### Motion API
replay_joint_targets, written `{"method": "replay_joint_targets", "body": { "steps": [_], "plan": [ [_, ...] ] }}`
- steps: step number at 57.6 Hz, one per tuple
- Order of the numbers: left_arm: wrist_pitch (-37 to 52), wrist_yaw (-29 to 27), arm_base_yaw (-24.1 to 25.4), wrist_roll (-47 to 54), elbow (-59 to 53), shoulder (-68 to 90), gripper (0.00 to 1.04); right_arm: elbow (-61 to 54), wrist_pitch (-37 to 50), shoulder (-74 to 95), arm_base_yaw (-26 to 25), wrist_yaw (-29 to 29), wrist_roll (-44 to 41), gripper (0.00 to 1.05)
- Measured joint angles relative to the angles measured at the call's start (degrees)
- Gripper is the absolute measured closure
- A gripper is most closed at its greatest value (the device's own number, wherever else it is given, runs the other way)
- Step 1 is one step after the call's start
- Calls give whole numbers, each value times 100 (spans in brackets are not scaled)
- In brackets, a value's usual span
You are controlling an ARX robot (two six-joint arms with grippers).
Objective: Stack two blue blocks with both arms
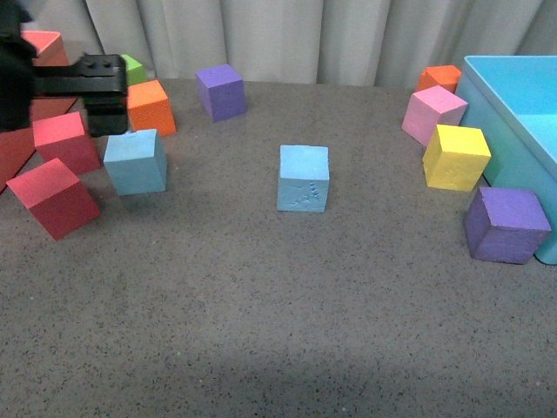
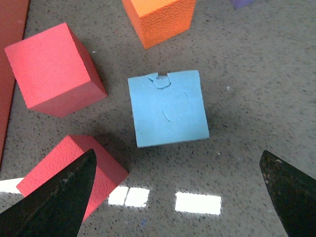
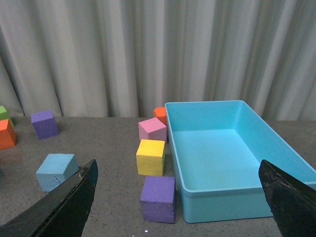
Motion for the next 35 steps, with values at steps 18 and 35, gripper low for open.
{"method": "replay_joint_targets", "body": {
  "steps": [18,35],
  "plan": [
    [-824,120,-52,-256,1187,1034,7,0,0,0,0,0,-2,10],
    [-1167,407,2,-623,1668,1554,7,0,0,0,0,2,0,10]
  ]
}}
